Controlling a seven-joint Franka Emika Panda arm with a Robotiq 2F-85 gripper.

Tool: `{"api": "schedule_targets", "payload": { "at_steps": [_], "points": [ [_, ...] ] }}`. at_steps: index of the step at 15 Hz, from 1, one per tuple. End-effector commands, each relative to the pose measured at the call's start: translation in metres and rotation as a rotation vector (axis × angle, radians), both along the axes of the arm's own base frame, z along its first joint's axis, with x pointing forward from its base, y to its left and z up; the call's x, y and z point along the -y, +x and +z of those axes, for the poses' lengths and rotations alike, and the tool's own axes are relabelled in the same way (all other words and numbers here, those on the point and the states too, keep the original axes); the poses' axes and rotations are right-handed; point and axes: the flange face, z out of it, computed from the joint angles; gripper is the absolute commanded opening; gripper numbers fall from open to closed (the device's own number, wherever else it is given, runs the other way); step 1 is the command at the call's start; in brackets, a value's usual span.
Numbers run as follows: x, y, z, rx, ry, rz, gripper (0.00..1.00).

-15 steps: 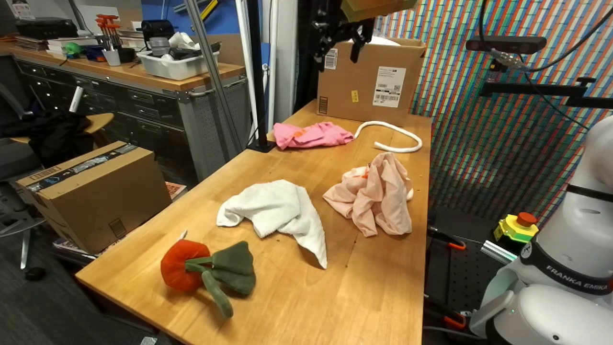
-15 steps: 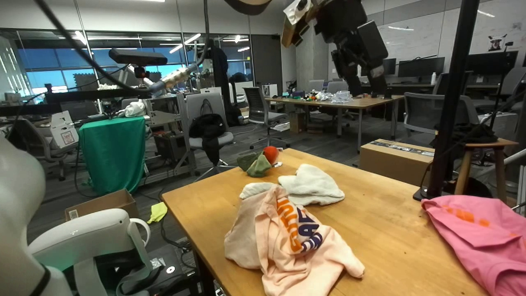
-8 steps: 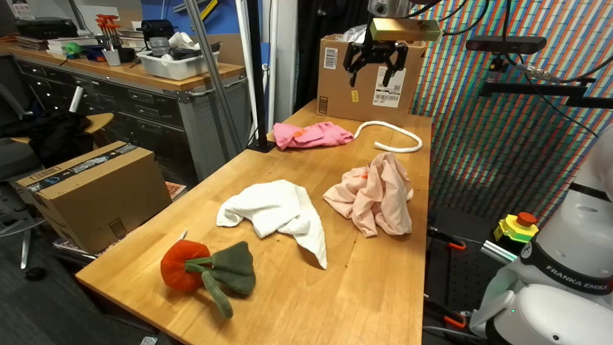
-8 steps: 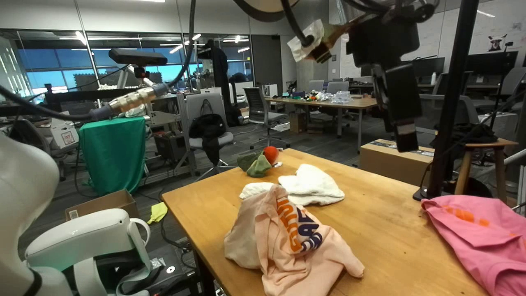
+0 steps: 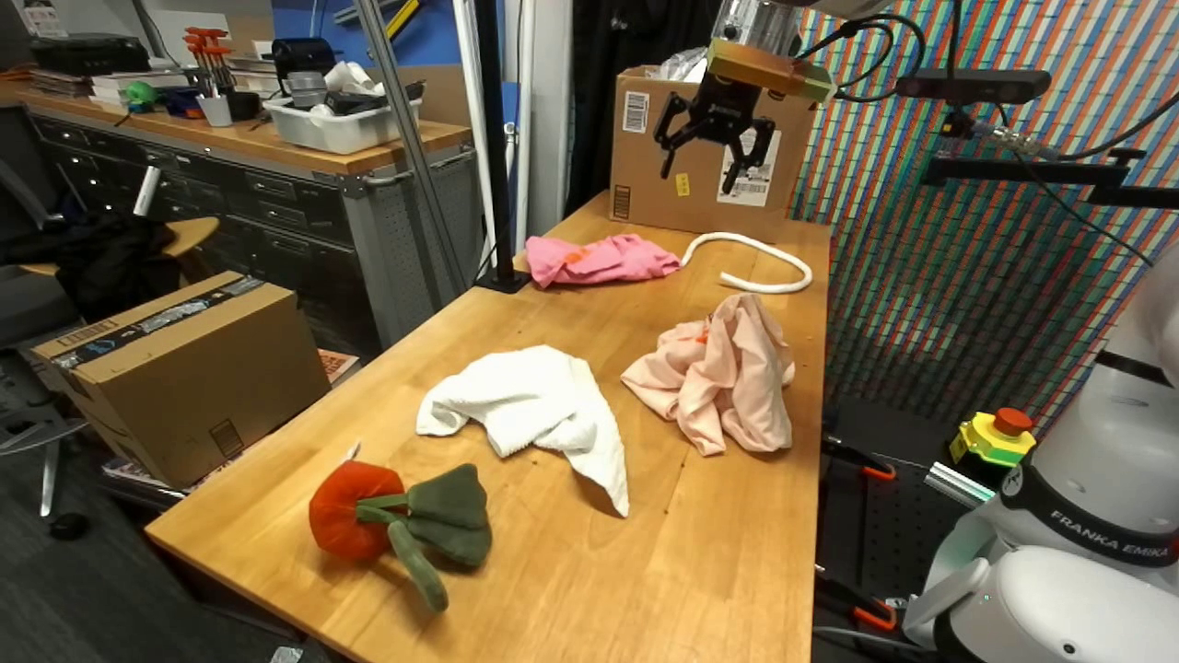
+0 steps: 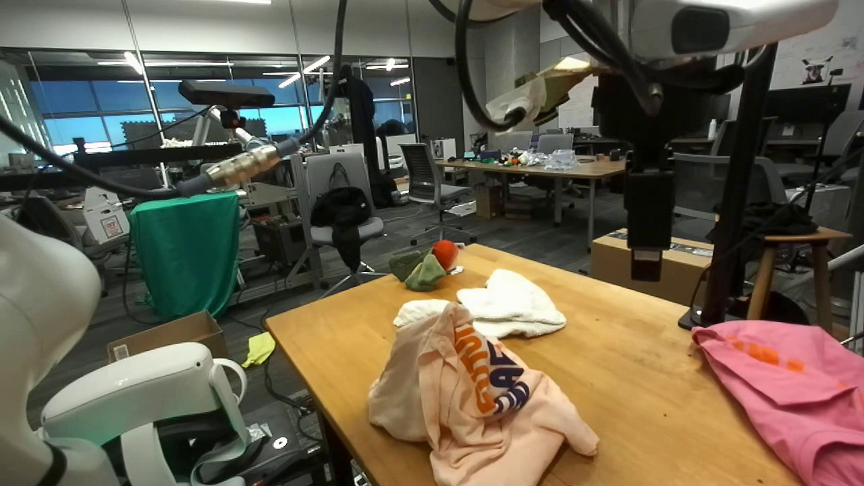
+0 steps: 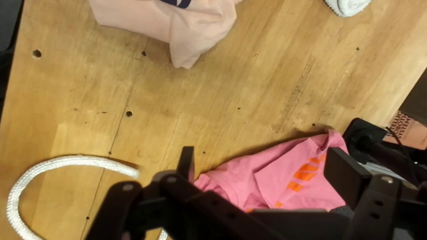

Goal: Separate the items on the table.

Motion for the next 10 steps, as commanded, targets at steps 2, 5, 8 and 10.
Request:
{"api": "schedule_targets", "payload": {
  "at_steps": [2,5,8,10],
  "points": [
    [0.022,0.028,0.016,0.015,0.019,0.016,1.0],
    [0.039,0.042,0.017,0.018,-0.02,-0.014,1.0],
    [0.052,0.06,0.008,0.01,-0.049,-0.021,1.0],
    [0.059,0.074,-0.002,-0.001,-0.049,-0.026,1.0]
  ]
}}
